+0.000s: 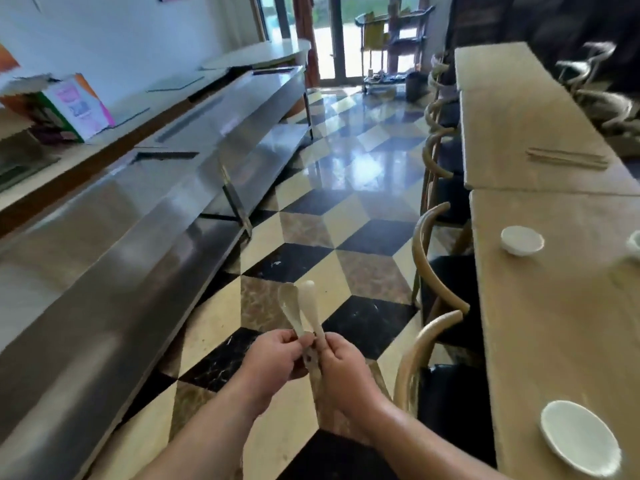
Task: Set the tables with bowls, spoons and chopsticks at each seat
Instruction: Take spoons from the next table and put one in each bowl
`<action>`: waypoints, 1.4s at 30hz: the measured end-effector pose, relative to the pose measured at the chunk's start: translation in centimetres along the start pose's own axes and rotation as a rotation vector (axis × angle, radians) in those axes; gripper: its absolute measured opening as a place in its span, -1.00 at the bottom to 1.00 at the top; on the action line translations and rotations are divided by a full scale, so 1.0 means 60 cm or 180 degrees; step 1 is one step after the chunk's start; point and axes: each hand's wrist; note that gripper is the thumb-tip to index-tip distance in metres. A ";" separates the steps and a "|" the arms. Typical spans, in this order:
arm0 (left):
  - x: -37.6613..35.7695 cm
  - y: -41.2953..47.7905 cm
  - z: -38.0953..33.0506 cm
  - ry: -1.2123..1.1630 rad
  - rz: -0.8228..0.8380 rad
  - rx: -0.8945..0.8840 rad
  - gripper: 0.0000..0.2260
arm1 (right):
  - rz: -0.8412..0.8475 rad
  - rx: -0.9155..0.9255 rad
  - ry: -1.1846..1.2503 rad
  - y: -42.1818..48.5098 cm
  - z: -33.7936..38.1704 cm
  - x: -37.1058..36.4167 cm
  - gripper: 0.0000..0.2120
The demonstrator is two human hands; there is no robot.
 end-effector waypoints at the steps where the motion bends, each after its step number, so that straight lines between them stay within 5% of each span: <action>1: 0.007 0.026 -0.019 0.0044 0.0096 -0.0032 -0.84 | -0.0098 0.0032 -0.0125 0.020 0.012 0.007 -0.75; 9: 0.066 0.253 -0.122 0.0589 0.0838 -0.0140 -0.89 | -0.1025 -0.0031 -0.0655 0.181 0.074 0.050 -0.74; 17: 0.101 0.392 -0.238 0.1449 0.2022 -0.0594 -0.94 | -0.2449 -0.0227 -0.0235 0.263 0.148 0.032 -0.68; 28: -0.202 0.401 -0.194 0.2091 0.3525 -0.0267 -0.91 | -0.4129 -0.0534 0.0650 0.092 0.071 0.129 -0.66; 36: -0.443 0.424 -0.128 0.2432 0.3544 -0.0011 -0.85 | -0.4692 -0.0548 0.1304 -0.027 -0.055 0.275 -0.67; 42: -0.612 0.418 -0.095 0.2509 0.3572 0.0352 -0.87 | -0.4845 -0.1288 0.1515 -0.196 -0.179 0.382 -0.89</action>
Point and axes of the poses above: each hand's wrist, its own y-axis towards the middle knuckle, its own x-axis out of the back of the hand, z = x × y, and after that the axes turned 13 degrees about z, right-handed
